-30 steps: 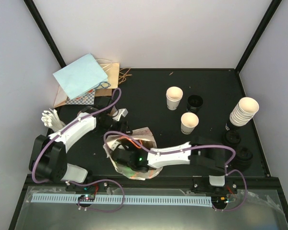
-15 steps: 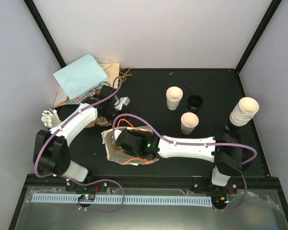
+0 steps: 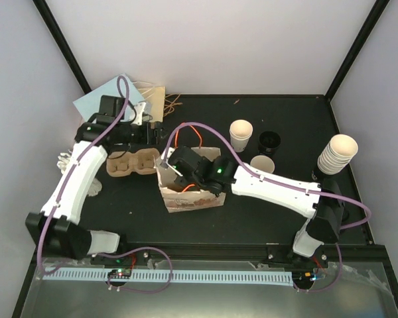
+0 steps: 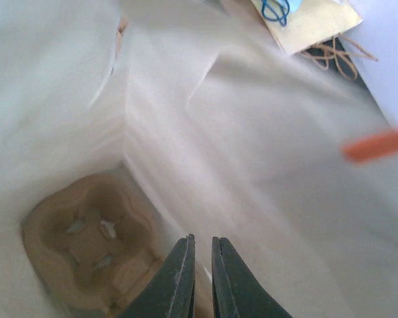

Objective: Pack the takeout coffee

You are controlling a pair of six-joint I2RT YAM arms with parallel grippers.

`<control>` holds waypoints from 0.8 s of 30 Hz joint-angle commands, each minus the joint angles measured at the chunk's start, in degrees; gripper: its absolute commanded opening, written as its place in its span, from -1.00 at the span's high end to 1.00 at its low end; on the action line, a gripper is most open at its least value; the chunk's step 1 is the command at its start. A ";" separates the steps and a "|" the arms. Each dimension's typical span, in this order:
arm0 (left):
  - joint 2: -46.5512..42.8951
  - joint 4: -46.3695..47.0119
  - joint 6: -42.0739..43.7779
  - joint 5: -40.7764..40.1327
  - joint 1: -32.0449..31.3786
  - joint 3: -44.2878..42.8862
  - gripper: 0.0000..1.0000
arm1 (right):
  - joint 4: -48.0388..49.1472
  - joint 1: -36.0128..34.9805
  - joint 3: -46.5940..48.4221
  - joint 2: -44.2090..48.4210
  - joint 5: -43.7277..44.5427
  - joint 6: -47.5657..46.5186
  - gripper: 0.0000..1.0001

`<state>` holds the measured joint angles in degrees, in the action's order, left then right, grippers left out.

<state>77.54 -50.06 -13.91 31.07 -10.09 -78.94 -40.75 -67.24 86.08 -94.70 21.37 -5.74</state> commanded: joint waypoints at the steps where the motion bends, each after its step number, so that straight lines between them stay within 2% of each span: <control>1: -7.77 0.13 2.05 2.06 -0.02 2.07 -0.87 | -2.94 0.09 4.24 1.33 -0.53 -1.88 0.80; 8: -18.51 4.93 2.08 4.09 -0.02 10.78 -0.86 | -1.45 0.09 7.29 3.71 5.75 -3.05 0.76; 12: -22.23 7.02 2.56 9.40 -0.26 14.07 -0.87 | 0.71 0.09 6.32 6.21 7.33 -4.65 0.76; 18: -24.41 9.22 2.01 10.80 -2.15 17.94 -0.86 | 10.25 0.06 -2.47 11.57 6.50 -7.04 0.77; 24: -23.88 7.37 0.75 8.84 -4.70 17.52 -0.81 | 6.67 -0.84 -2.89 12.32 3.12 -4.30 0.78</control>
<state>53.76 -43.22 -12.62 39.83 -13.13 -60.03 -34.17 -67.26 83.72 -83.09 26.26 -11.49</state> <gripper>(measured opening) 0.908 0.111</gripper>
